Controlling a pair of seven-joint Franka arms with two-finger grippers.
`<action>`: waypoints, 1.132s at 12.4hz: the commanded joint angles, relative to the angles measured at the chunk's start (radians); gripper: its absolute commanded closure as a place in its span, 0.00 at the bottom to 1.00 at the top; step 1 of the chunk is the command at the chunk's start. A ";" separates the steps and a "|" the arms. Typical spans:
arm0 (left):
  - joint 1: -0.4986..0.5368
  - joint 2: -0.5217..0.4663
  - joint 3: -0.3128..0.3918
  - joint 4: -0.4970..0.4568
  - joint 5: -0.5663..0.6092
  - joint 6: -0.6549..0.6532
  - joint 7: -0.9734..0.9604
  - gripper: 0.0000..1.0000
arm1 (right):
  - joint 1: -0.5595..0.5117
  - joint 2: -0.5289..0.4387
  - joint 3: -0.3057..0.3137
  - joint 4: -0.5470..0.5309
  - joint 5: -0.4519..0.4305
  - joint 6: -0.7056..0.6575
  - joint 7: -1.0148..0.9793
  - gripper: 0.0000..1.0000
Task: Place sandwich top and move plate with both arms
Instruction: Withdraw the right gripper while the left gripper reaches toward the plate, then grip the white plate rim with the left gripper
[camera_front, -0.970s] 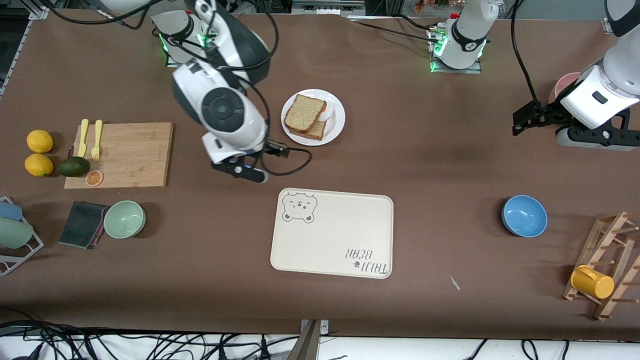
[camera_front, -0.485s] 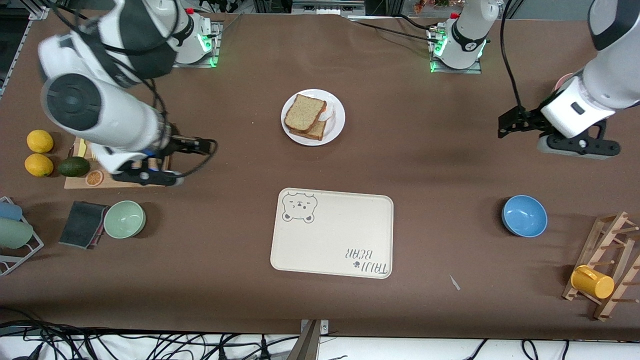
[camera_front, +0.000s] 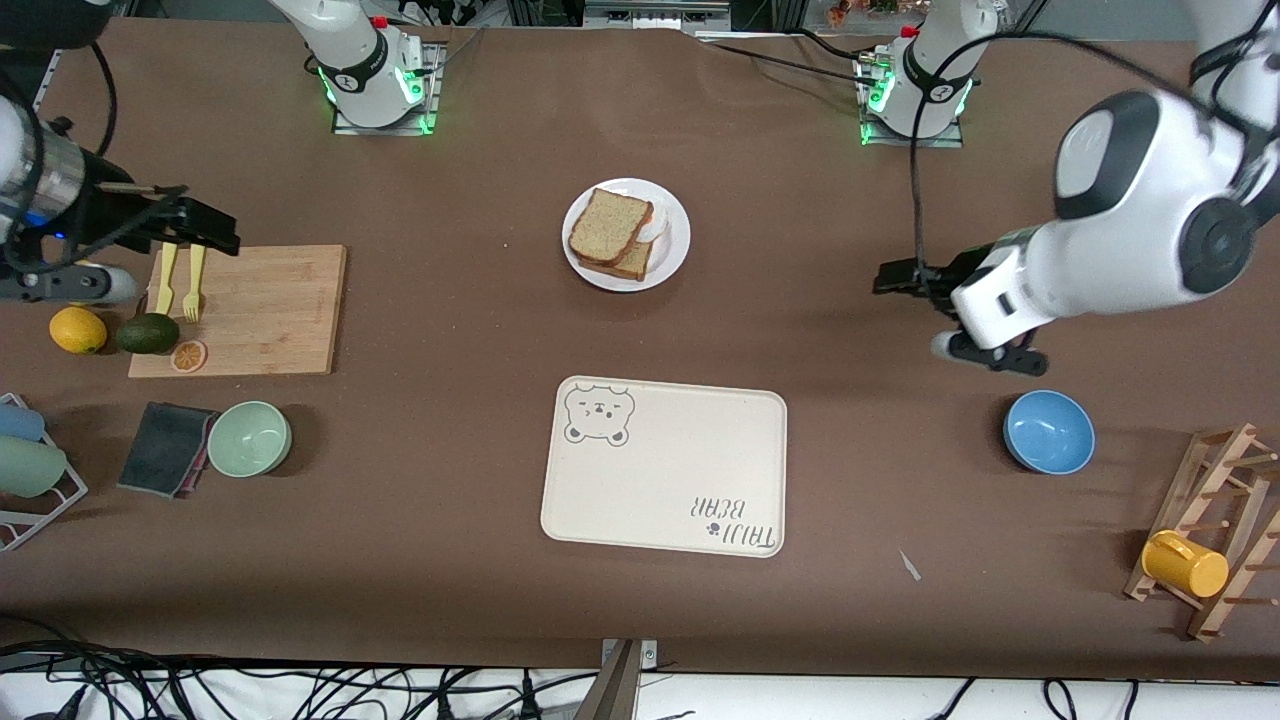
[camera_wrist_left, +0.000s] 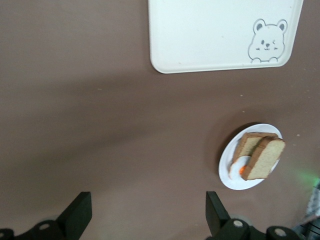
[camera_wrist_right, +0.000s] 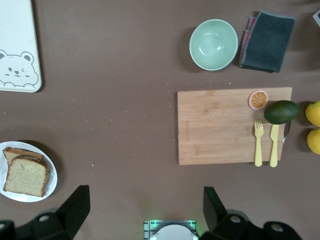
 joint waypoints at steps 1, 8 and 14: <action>0.006 0.051 -0.070 -0.054 -0.127 0.053 0.011 0.03 | 0.006 -0.044 -0.032 -0.083 0.012 0.023 -0.023 0.00; -0.013 0.040 -0.229 -0.430 -0.472 0.459 0.360 0.03 | 0.006 -0.143 -0.046 -0.283 0.007 0.251 -0.023 0.00; -0.081 0.141 -0.324 -0.563 -0.843 0.776 0.720 0.14 | 0.008 -0.126 -0.041 -0.275 0.018 0.258 -0.025 0.00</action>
